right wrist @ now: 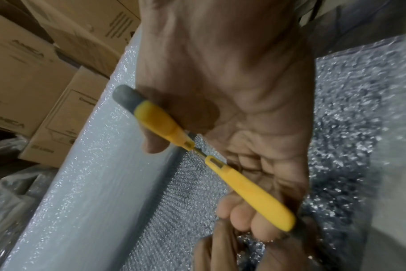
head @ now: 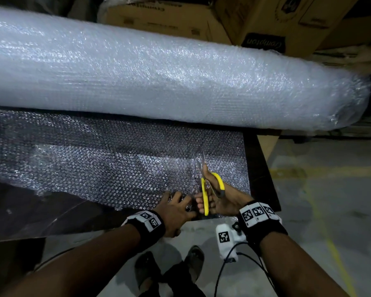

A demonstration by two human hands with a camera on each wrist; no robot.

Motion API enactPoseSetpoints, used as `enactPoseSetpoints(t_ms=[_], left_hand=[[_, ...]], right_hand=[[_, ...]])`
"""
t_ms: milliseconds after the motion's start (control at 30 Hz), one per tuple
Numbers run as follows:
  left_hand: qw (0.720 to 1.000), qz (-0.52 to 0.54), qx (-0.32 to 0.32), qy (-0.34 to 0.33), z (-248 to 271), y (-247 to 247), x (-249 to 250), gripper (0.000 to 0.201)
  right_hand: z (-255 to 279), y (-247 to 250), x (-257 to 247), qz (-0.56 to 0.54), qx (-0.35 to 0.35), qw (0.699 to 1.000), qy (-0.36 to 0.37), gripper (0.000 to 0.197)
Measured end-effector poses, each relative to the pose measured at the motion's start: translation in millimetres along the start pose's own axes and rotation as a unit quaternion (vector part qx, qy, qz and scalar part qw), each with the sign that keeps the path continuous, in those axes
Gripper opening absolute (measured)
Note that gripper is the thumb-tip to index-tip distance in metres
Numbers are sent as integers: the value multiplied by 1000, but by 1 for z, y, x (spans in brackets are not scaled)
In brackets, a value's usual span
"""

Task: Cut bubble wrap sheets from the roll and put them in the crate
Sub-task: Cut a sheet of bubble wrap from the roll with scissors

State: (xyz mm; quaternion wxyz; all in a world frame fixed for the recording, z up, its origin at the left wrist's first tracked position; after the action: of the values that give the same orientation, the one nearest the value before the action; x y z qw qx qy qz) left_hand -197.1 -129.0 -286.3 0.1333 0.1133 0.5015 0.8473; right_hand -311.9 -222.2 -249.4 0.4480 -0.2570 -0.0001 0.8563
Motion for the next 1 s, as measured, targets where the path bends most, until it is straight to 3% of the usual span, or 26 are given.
enactPoseSetpoints(t_ms=[233, 400, 533, 600, 667, 767, 833, 900, 1000], left_hand=[[1000, 9, -13, 4, -4, 4, 1, 81], [1000, -7, 19, -1, 1, 17, 2, 73], [996, -72, 38, -25, 7, 21, 4, 81], [992, -115, 39, -40, 8, 20, 3, 81], [987, -142, 70, -40, 8, 26, 9, 60], [974, -129, 180, -38, 0, 53, 33, 34], [971, -115, 209, -6, -18, 70, 54, 33], [979, -81, 182, 43, -45, 83, 74, 36], [980, 40, 140, 133, -84, 97, 104, 47]], right_hand=[[33, 9, 16, -24, -5, 996, 87, 38], [51, 43, 10, 105, 96, 976, 166, 20], [62, 79, 0, 162, 142, 952, 217, 28], [65, 97, -2, 188, 151, 942, 234, 45], [70, 122, -2, 192, 159, 937, 245, 63], [77, 161, -4, 225, 175, 926, 249, 55], [84, 188, -6, 265, 187, 910, 258, 48], [90, 210, -6, 275, 176, 912, 249, 47], [100, 232, -10, 310, 130, 911, 240, 84]])
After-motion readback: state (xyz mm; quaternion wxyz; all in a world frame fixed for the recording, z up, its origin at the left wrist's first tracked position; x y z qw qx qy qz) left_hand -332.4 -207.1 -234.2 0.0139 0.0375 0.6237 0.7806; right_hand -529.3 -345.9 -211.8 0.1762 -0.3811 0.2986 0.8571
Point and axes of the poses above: each hand's wrist, its own z-axis away from the middle knuckle, its own y-axis out of the back of the hand, x = y × z, the point moved 5 cm from there along -z, towards the middle knuckle, and after that the axes turned 3 degrees about -x, right-handed, at the moved point
